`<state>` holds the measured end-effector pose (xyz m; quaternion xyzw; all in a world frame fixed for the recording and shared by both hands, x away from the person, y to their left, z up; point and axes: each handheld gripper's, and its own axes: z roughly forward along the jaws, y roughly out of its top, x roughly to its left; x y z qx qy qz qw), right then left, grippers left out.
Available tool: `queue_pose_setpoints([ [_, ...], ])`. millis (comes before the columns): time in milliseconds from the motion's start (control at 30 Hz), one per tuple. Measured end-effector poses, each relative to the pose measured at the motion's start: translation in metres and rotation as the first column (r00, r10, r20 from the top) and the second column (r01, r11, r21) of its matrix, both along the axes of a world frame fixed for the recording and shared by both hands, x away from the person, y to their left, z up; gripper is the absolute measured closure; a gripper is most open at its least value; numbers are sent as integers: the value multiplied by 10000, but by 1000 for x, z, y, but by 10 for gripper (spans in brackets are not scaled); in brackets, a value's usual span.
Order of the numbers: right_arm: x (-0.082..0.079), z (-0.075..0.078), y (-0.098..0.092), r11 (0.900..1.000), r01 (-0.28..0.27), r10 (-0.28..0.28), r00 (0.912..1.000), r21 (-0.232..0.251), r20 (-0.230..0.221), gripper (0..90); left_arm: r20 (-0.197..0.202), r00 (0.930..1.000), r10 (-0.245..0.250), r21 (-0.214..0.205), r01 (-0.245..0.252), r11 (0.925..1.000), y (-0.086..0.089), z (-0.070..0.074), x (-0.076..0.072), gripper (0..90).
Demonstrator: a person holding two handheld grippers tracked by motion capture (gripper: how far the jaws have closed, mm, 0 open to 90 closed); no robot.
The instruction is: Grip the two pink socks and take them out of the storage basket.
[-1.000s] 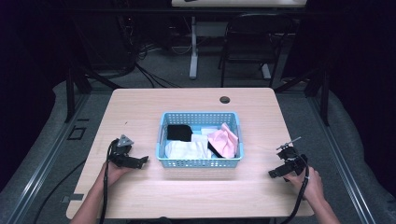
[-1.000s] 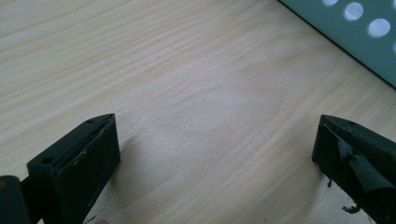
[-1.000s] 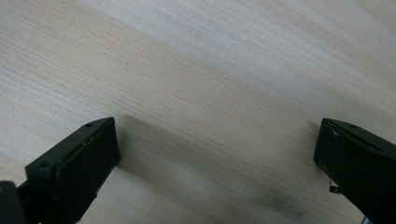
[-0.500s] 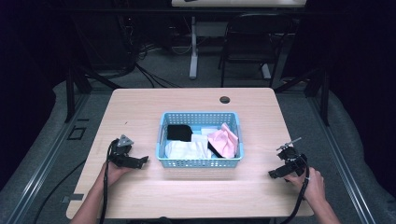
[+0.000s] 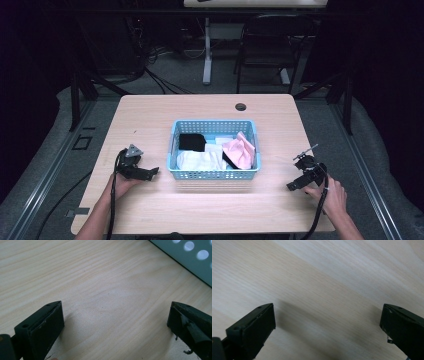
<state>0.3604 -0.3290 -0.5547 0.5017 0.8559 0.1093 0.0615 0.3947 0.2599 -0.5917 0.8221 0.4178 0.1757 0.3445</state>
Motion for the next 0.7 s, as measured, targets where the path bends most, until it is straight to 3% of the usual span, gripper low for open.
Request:
queue_pose_setpoints([
  [267, -6, 30, 14, 9962, -133, 83, 9983, 864, 573, 0, 15, 10000, 5, 0, -5, 10000, 0, 0, 0, 7],
  [500, -10, 52, 29, 9941, -488, 414, 9962, 971, 768, 0, 18, 10000, 5, -1, -5, 10000, 0, 0, 0, 7],
  [700, -10, 74, 42, 9854, -771, 599, 9916, 1515, 1146, 0, 15, 10000, 8, -2, -8, 10000, 0, 0, 0, 7],
])
